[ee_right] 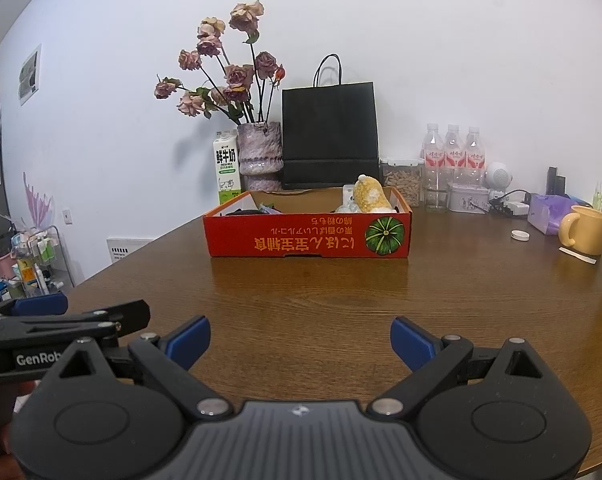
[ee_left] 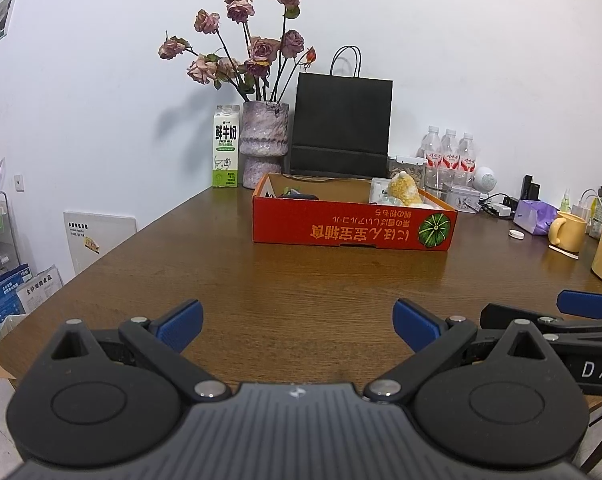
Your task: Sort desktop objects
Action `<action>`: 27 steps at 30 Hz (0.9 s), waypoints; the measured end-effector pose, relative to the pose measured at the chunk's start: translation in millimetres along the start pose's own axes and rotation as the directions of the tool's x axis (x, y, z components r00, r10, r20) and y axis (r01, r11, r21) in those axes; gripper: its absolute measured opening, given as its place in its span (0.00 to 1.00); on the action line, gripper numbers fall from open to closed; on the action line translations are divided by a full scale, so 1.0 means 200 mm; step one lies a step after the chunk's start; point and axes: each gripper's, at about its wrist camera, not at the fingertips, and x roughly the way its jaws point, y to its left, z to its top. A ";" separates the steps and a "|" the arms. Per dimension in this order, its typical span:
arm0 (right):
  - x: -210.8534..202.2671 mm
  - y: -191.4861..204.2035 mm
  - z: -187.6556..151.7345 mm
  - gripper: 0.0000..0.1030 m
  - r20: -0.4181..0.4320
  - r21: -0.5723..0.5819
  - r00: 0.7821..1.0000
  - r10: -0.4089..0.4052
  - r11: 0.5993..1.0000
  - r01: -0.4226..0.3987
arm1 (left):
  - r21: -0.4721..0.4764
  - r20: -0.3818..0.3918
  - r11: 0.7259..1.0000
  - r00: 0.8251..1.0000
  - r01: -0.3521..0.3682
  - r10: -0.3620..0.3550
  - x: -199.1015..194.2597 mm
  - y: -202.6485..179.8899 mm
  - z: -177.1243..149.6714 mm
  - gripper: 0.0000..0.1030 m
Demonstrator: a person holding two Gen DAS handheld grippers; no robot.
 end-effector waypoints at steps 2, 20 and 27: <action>0.00 0.00 0.00 0.94 -0.001 0.000 1.000 0.002 1.000 -0.002 | 0.001 -0.004 1.000 1.000 0.000 0.000 0.00 0.00 0.00 1.00; -0.01 0.01 0.00 0.94 0.002 -0.007 1.000 0.000 1.000 0.000 | -0.002 -0.008 1.000 1.000 0.006 -0.006 0.00 0.00 0.01 1.00; -0.01 0.01 0.00 0.94 0.002 -0.008 1.000 -0.001 1.000 0.001 | -0.001 0.003 1.000 1.000 0.004 -0.004 0.00 -0.01 0.00 1.00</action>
